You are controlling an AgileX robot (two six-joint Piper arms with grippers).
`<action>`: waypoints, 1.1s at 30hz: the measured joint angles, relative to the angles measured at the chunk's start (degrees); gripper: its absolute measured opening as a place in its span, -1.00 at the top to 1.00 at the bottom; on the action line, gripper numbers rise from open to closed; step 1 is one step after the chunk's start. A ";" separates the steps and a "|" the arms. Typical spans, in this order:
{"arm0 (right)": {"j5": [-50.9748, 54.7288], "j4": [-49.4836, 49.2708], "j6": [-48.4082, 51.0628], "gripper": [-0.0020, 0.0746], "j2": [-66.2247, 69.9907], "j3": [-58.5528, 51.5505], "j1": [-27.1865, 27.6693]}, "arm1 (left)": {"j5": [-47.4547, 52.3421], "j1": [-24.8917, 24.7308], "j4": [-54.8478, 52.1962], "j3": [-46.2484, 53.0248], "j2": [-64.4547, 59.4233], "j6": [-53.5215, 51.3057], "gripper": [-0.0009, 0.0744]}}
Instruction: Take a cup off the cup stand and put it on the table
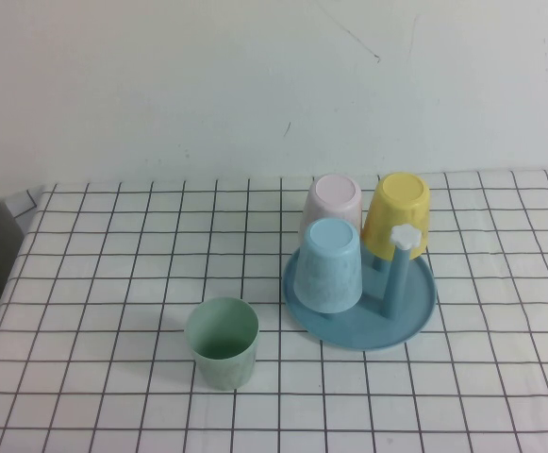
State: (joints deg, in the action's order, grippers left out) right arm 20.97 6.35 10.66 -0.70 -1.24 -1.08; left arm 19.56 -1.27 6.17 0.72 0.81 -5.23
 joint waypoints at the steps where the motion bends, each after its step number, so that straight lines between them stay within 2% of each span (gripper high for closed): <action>1: 0.00 0.00 0.00 0.95 0.00 0.00 0.00 | 0.00 0.00 0.00 0.00 0.00 0.00 0.99; 10: -0.55 -0.63 0.00 0.95 0.00 -0.14 0.00 | -0.21 0.00 0.00 0.00 0.00 0.00 0.99; 16: -2.57 -6.35 0.00 0.95 0.00 -0.27 0.00 | -0.43 0.00 0.00 0.05 0.00 0.00 0.99; 21: -4.95 -20.35 -1.59 0.95 0.00 -0.27 0.00 | -0.51 0.00 0.00 0.05 0.00 0.00 0.99; 27: -5.52 -46.45 -4.70 0.95 0.00 -0.27 0.00 | -0.51 0.00 0.00 0.05 0.00 0.00 0.99; 33: -6.46 -50.16 -3.90 0.95 0.00 -0.27 0.00 | -0.51 0.00 0.00 0.05 0.00 0.10 0.99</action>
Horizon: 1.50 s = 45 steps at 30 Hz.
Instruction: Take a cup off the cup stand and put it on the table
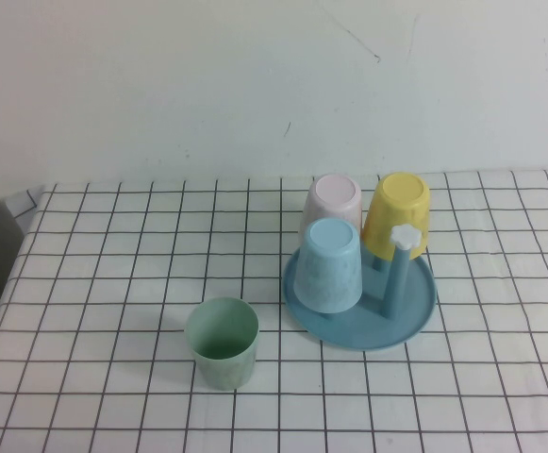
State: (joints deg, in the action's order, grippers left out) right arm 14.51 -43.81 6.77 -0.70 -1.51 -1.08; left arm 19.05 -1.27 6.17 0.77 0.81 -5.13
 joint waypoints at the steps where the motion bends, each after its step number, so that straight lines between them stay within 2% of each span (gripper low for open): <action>1: -0.17 0.00 0.38 0.95 0.00 0.00 0.00 | 0.00 0.00 0.00 0.00 0.00 0.00 0.99; 5: 1.00 -0.12 4.48 0.95 0.00 0.00 0.00 | 0.00 0.00 0.00 0.00 0.00 0.00 0.99; 11: 8.52 -0.35 10.96 0.95 0.64 2.86 0.00 | 0.00 0.00 0.00 0.00 0.00 0.00 0.99; 14: 14.68 1.71 16.93 0.95 5.78 11.43 0.00 | 0.00 0.00 0.00 0.00 0.00 0.00 0.99; 18: 27.07 11.52 23.61 0.95 19.39 27.02 0.00 | 0.00 0.00 0.00 0.09 0.00 0.00 0.99; 24: 42.82 27.00 25.11 0.95 41.42 49.03 0.00 | 0.00 0.00 0.00 0.09 0.00 0.00 0.99; 28: 53.06 29.43 26.82 0.95 57.39 61.83 -0.47 | 0.00 0.00 0.00 0.09 0.00 0.00 0.99; 34: 56.12 35.62 25.06 0.95 78.02 81.13 -8.14 | -0.05 0.00 0.00 0.09 0.00 -0.14 0.99; 39: 56.13 36.85 23.26 0.95 91.31 93.20 -13.23 | -0.05 0.00 0.00 0.09 0.00 -0.14 0.99; 42: 56.13 36.74 23.12 0.81 98.36 99.05 -15.50 | -0.05 0.00 0.00 0.09 0.00 -0.14 0.99; 44: 56.13 36.09 22.99 0.56 102.34 102.51 -16.71 | -0.05 0.00 0.00 0.09 0.00 -0.14 0.99; 45: 56.13 35.76 22.70 0.36 104.29 104.33 -17.24 | -0.05 0.00 0.00 0.09 0.00 -0.14 0.99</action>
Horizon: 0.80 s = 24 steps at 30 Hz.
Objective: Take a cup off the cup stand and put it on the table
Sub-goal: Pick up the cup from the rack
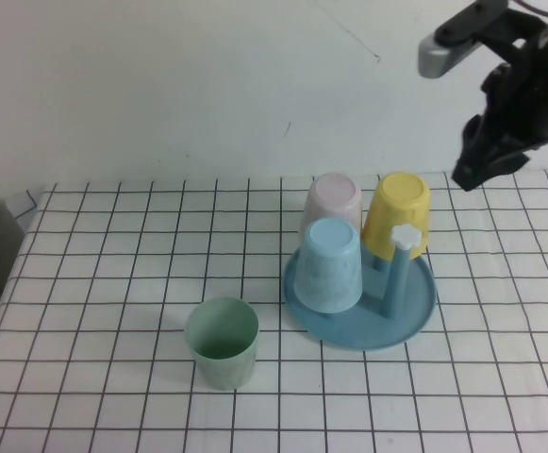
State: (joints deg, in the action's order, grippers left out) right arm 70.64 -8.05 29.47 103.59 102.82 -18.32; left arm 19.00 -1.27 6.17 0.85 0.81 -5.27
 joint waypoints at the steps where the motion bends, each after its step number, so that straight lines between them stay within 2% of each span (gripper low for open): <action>1: 0.00 -0.21 -0.33 0.13 1.75 1.72 -0.47 | 0.00 0.00 0.00 0.00 0.00 0.00 0.99; 4: 0.00 -0.35 -2.35 -0.51 5.89 6.45 -1.19 | 0.00 0.00 0.00 0.00 0.00 0.00 0.99; 7: 0.00 -0.35 -4.38 -0.76 8.66 9.79 -1.33 | 0.00 0.00 0.00 0.00 0.00 0.00 0.99; 12: 0.00 -0.35 -5.24 -0.84 11.70 12.36 -1.33 | 0.00 0.00 0.00 0.00 0.00 0.00 0.99; 24: 0.00 -0.57 -5.31 -0.86 17.86 15.33 -1.33 | 0.00 0.00 0.00 0.00 0.00 0.00 0.99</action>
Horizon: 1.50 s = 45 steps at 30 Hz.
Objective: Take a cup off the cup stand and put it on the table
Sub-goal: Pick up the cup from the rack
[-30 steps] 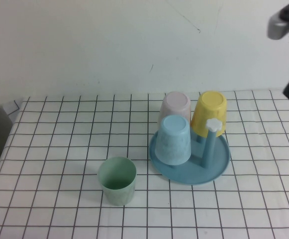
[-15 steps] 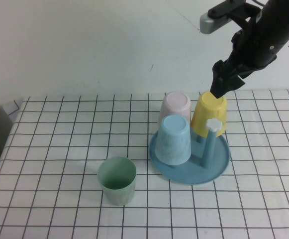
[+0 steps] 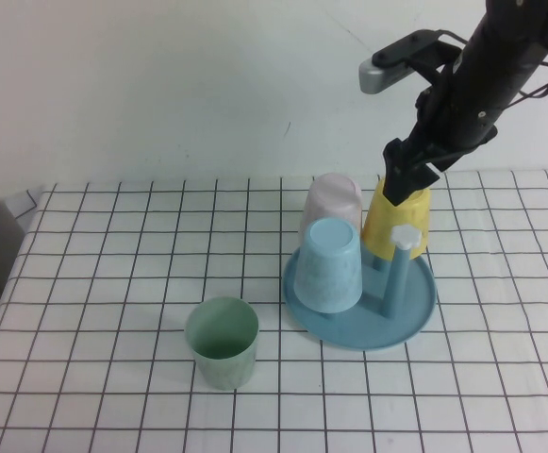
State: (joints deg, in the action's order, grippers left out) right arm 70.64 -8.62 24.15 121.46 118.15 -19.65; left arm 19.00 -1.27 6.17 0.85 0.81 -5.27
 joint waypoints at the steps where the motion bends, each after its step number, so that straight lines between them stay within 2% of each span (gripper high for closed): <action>1: 0.00 -0.11 0.00 -0.86 0.56 0.57 0.00 | 0.00 0.00 0.00 0.00 0.00 0.00 0.99; 24: 0.00 -0.35 0.21 -0.86 6.19 2.03 0.00 | 0.00 0.00 0.00 0.00 0.00 0.00 0.99; 27: 0.00 -0.35 0.21 -0.76 6.62 2.03 0.00 | 0.00 0.00 0.00 0.00 0.00 0.00 0.99; 29: 0.00 -0.35 0.21 -0.59 6.66 2.03 -0.15 | 0.00 0.00 0.00 0.00 0.00 0.00 0.99; 37: 0.00 -0.23 0.21 -0.58 6.40 2.03 -0.17 | 0.00 0.00 0.00 0.00 0.00 0.00 0.99; 45: 0.00 0.36 -0.42 -0.58 -0.53 3.66 -0.17 | 0.00 0.00 0.00 0.00 0.00 0.00 0.99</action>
State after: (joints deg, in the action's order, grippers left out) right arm 70.64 -8.26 23.73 120.93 121.81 -19.83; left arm 19.00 -1.27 6.17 0.85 0.81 -5.27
